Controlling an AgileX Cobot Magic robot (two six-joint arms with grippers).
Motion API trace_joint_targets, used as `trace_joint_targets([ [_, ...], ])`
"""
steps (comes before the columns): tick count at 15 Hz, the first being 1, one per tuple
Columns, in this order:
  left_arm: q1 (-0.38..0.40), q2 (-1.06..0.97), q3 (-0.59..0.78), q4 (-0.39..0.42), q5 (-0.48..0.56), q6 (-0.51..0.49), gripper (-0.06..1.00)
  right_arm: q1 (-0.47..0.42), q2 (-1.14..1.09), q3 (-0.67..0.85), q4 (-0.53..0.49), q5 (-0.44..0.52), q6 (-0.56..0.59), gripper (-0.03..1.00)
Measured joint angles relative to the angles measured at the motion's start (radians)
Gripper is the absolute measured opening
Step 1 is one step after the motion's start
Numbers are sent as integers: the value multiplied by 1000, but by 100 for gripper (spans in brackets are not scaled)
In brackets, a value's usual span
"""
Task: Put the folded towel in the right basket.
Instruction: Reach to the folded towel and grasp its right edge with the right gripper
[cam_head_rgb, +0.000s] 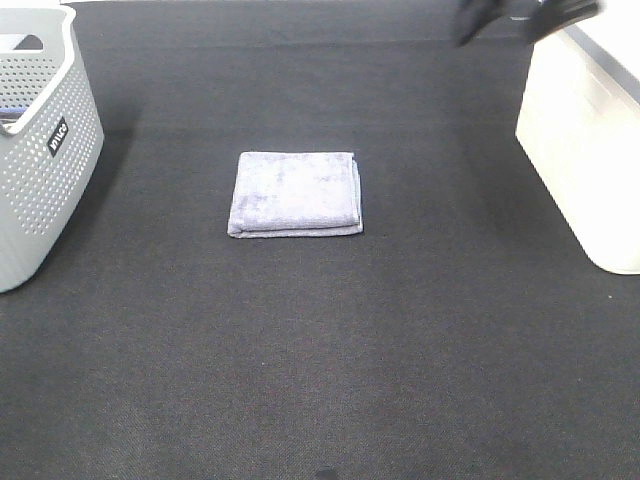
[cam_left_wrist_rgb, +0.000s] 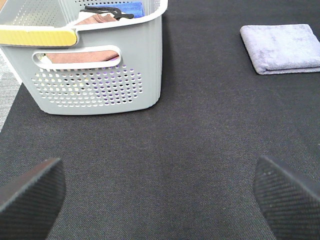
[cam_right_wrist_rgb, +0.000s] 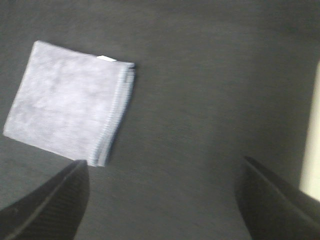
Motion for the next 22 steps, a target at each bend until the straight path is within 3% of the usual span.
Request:
trace_joint_targets([
  [10,0,0,0,0,0,0,97,28,538,-449,273,272,1,70],
  [22,0,0,0,0,0,0,97,28,747,-514,449,244,-76,68],
])
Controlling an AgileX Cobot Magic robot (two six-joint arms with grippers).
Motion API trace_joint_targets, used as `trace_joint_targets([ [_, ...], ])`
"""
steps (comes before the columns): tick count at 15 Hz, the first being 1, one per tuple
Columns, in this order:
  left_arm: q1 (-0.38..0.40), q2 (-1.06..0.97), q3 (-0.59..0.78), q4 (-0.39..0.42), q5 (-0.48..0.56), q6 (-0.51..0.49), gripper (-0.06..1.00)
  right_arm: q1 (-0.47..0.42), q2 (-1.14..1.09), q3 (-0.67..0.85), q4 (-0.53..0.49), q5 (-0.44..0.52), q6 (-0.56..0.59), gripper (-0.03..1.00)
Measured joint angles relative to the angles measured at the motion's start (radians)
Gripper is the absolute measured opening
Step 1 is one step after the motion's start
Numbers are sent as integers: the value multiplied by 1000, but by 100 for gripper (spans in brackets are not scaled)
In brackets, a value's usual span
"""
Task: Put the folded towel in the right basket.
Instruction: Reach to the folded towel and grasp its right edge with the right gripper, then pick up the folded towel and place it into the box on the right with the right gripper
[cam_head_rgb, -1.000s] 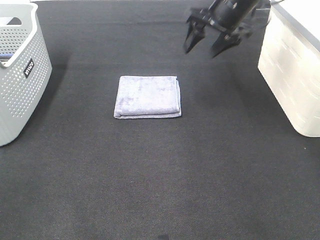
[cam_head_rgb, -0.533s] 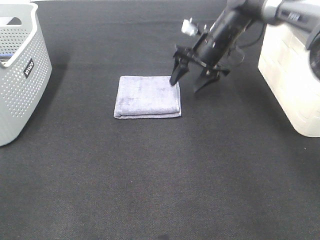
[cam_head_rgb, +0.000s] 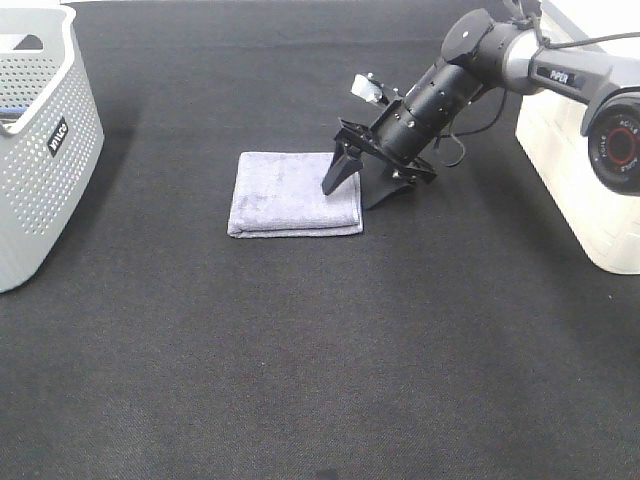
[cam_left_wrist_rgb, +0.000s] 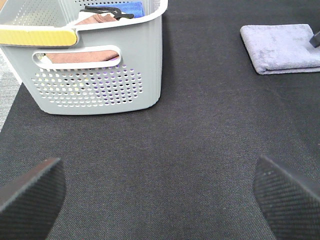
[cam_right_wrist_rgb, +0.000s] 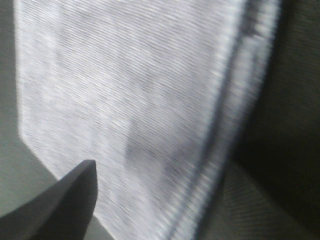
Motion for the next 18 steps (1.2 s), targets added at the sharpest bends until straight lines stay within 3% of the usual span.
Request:
trace_joint_targets([
  [2,0,0,0,0,0,0,97,0,17,-1,78,-13,-46,63],
  [5,0,0,0,0,0,0,97,0,29,-1,76,-50,-54,17],
  [6,0,0,0,0,0,0,97,0,29,-1,76,-50,-54,17],
  [7,0,0,0,0,0,0,97,0,33,-1,77,-51,-54,7],
  [13,0,0,0,0,0,0,97,0,-76,2,34,-51,-125,7],
  [18,0,0,0,0,0,0,97,0,-328,2,-149,-28,-126,7],
])
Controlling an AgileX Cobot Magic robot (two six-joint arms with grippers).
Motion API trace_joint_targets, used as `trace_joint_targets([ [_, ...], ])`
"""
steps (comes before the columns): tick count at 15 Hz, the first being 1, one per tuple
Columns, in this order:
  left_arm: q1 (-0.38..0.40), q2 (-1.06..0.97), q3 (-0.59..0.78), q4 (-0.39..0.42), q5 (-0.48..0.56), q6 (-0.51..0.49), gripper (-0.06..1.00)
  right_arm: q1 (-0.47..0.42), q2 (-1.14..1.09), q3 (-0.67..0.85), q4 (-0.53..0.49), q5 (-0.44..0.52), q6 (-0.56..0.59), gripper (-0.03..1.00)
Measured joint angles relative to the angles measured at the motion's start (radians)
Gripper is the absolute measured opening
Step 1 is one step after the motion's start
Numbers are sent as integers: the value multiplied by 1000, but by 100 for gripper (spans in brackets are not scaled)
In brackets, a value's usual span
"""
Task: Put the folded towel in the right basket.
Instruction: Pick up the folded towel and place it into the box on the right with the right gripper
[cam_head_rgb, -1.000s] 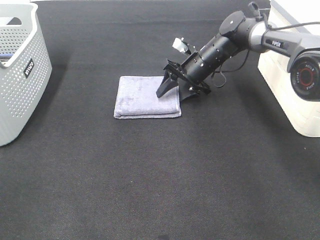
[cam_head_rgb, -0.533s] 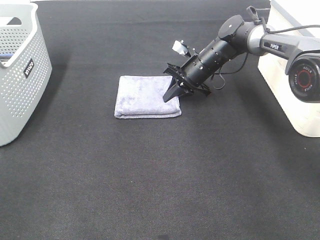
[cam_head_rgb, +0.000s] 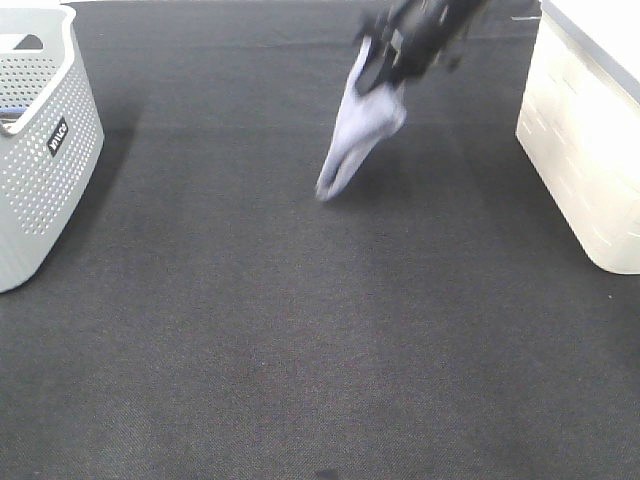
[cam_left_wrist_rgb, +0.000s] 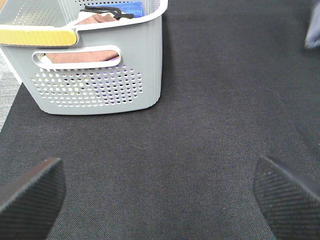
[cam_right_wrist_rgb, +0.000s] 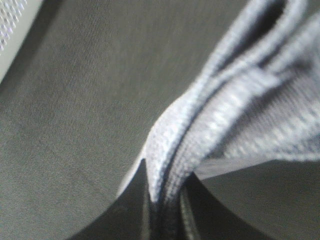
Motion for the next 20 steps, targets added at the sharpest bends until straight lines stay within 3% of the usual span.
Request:
trace_joint_targets([
  [3,0,0,0,0,0,0,97,0,-150,0,-122,4,13,7],
  [6,0,0,0,0,0,0,97,0,-287,0,-375,27,115,7],
  [7,0,0,0,0,0,0,97,0,-287,0,-375,27,115,7],
  [10,0,0,0,0,0,0,97,-4,-373,0,-582,68,168,7],
  [13,0,0,0,0,0,0,97,-104,-406,0,-573,72,185,7],
  [17,0,0,0,0,0,0,97,-365,-406,2,-369,72,174,7],
  [20,0,0,0,0,0,0,97,-529,-406,61,-283,72,160,7],
])
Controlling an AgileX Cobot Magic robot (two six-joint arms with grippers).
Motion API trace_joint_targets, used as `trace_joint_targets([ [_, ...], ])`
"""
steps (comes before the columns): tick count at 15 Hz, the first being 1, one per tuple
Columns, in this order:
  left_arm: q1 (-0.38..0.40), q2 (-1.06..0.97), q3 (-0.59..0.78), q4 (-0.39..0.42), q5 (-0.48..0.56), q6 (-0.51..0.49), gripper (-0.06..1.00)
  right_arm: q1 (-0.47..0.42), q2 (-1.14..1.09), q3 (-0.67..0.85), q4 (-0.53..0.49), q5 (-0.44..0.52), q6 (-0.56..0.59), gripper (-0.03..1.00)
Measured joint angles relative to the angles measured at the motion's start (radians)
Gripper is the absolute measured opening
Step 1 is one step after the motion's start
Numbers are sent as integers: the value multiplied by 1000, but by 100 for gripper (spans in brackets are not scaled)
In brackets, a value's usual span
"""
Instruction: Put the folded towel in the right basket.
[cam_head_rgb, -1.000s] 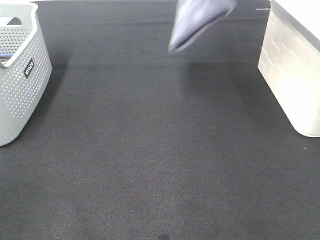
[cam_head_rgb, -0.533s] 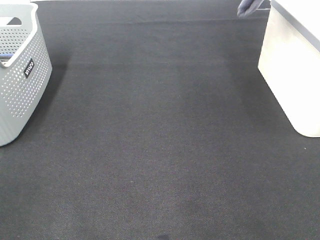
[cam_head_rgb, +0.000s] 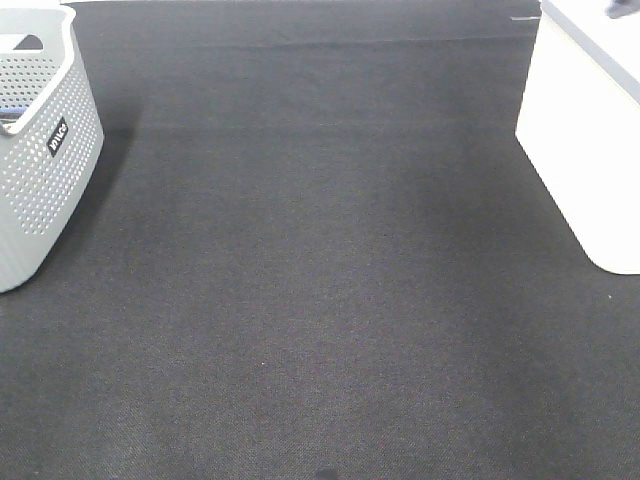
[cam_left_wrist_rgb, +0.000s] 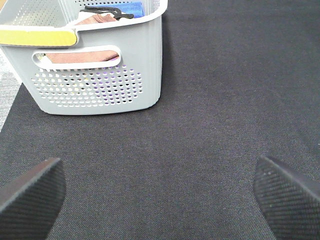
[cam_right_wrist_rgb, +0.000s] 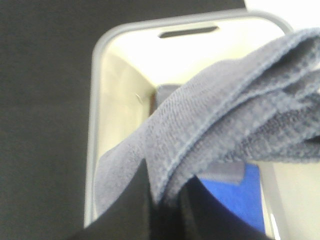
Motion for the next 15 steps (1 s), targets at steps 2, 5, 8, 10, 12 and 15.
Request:
trace_joint_targets([
  [2,0,0,0,0,0,0,97,-38,0,95,54,-1,-7,7],
  [5,0,0,0,0,0,0,97,-50,1,260,112,-14,-37,7],
  [8,0,0,0,0,0,0,97,-50,29,343,109,-79,-47,34],
  [10,0,0,0,0,0,0,97,-50,53,348,95,-84,-25,61],
  [12,0,0,0,0,0,0,97,-50,56,348,100,-83,-25,73],
  [15,0,0,0,0,0,0,97,-40,34,348,134,-85,-26,75],
])
